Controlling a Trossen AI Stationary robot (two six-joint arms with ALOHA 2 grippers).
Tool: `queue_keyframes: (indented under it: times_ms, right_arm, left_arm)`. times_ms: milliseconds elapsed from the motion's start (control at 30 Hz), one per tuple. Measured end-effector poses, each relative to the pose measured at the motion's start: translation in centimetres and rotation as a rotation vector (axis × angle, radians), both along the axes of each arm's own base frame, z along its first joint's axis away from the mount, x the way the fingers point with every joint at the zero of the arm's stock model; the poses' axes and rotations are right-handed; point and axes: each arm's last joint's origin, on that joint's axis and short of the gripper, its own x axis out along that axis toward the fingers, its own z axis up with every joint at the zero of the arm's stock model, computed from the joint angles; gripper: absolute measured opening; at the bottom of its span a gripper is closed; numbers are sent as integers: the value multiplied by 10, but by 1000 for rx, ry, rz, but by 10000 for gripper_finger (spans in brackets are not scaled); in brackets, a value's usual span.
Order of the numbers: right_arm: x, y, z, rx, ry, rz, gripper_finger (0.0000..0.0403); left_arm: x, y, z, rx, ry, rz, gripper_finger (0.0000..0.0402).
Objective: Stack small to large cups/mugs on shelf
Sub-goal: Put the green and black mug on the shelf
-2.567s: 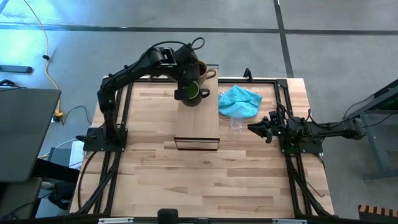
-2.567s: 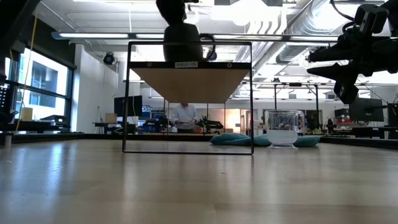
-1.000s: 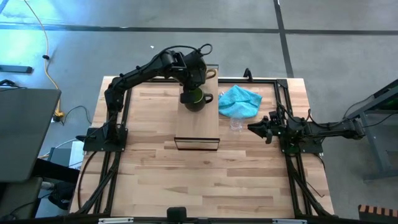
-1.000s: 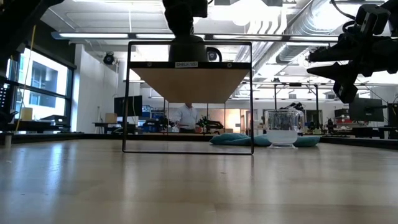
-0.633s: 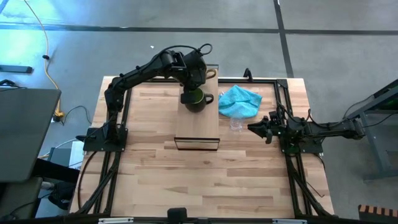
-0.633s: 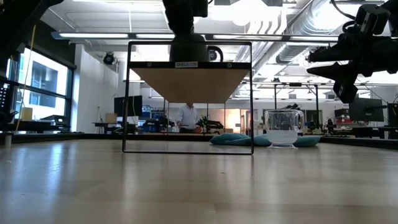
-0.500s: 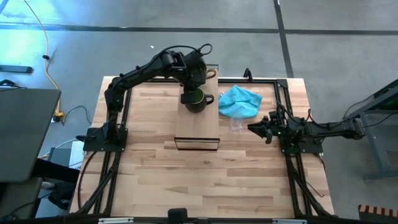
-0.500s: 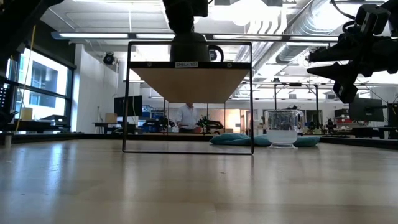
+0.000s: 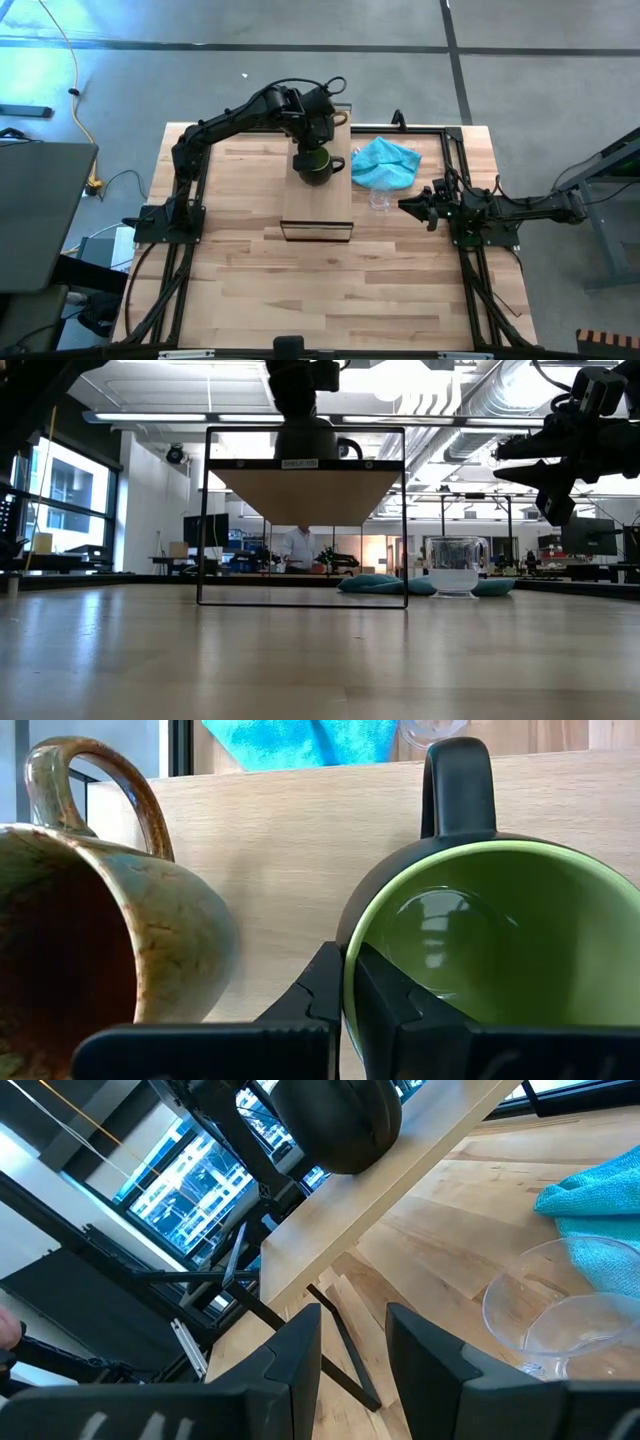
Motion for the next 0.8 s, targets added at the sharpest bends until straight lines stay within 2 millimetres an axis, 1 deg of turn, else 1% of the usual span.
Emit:
queue_keyframes:
  times_ms: [600, 800]
  right_arm:
    - [0, 0, 0, 0, 0, 0, 106]
    - [0, 0, 0, -2, 0, 0, 106]
  left_arm:
    - [0, 0, -1, 13, 13, 9, 1]
    - [0, 1, -1, 14, 15, 5, 24]
